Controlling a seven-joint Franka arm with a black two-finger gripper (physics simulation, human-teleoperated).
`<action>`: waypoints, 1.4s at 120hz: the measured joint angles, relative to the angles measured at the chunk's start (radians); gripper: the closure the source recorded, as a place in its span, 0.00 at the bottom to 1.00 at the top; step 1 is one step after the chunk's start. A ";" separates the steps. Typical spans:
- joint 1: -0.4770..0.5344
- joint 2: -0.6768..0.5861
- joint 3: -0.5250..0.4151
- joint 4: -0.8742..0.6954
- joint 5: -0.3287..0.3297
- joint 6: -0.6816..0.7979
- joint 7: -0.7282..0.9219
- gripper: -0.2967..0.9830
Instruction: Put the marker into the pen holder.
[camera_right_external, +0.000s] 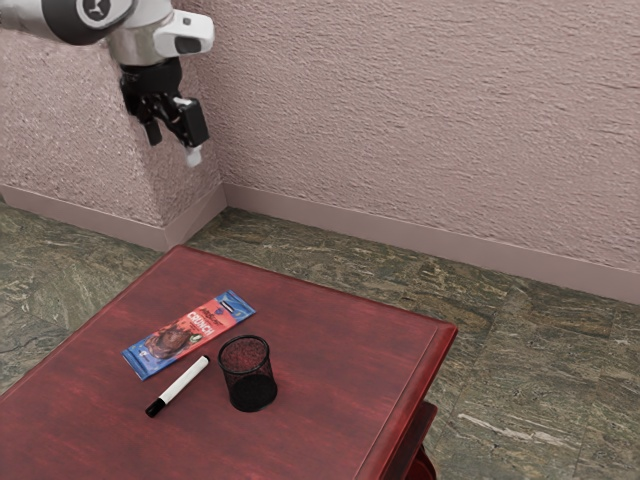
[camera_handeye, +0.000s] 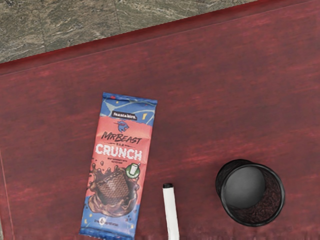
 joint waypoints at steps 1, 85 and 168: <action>-0.003 -0.001 0.000 0.001 0.000 -0.007 -0.003 0.24; -0.025 -0.215 0.115 -0.685 0.068 0.080 -0.202 0.32; -0.037 0.091 0.166 -0.922 -0.027 0.739 -0.193 0.32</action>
